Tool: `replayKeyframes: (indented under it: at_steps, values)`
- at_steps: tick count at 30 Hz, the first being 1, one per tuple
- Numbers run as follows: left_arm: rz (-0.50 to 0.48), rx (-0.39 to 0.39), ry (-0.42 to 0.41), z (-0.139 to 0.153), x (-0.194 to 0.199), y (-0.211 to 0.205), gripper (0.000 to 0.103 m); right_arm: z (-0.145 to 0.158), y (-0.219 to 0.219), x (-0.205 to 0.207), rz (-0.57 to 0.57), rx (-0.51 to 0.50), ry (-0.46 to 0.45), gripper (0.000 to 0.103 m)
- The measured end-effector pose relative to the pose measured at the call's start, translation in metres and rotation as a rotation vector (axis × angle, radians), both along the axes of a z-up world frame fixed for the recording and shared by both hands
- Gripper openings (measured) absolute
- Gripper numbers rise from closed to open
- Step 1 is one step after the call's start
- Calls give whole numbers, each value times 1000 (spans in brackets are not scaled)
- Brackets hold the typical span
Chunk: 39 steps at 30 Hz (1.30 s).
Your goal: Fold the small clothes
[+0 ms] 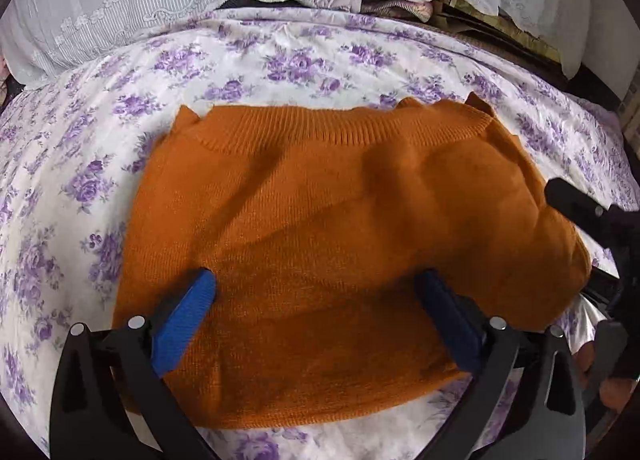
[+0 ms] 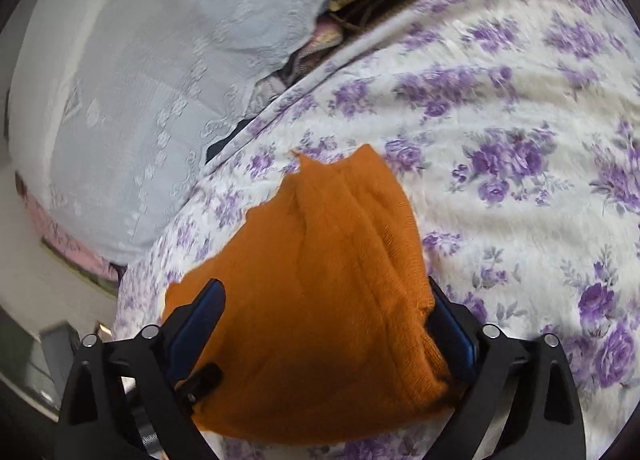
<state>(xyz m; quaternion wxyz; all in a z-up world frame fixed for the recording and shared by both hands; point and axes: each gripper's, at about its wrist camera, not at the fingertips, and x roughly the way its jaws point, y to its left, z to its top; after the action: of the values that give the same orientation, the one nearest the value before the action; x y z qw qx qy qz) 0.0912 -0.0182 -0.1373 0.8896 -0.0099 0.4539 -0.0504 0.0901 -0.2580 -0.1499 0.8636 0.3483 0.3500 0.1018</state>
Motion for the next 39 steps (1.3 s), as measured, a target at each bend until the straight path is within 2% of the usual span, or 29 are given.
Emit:
replayKeyframes:
  at_steps: [1, 3, 5, 7, 9, 11, 13, 19, 23, 27, 29, 33, 39]
  values:
    - [1, -16, 0, 1, 0, 2, 99, -2, -6, -2, -6, 23, 6, 77]
    - [4, -61, 1, 2, -1, 9, 99, -8, -16, -3, -15, 65, 18, 51]
    - [-1, -54, 2, 1, -1, 9, 99, -14, -24, -3, -15, 120, 29, 38]
    - [-7, -14, -7, 0, -3, 3, 99, -16, -27, -4, -15, 163, 20, 33]
    - [-11, -9, -11, 1, -3, 2, 98, -11, -25, -5, -7, 165, 1, 26]
    - [-5, -37, -8, 3, -2, 7, 95, -1, -21, -7, 8, 150, -33, 24]
    - [5, -79, -7, 9, 0, 14, 85, 11, -14, -8, 26, 113, -66, 23]
    - [-25, -207, 50, 27, 33, 23, 83, 41, 13, -12, 79, -15, -132, 23]
    - [-61, -201, 104, 33, 68, 10, 84, 58, 29, -16, 126, -85, -176, 23]
    - [-93, -183, 184, 21, 96, 0, 84, 70, 47, -16, 184, -103, -199, 23]
    - [-113, -170, 176, 19, 100, -1, 84, 74, 57, -15, 212, -109, -206, 23]
    - [-136, -208, 143, 26, 96, 16, 78, 85, 82, -16, 246, -151, -230, 23]
    - [-69, -235, 90, 40, 88, 72, 75, 106, 135, -10, 337, -190, -254, 23]
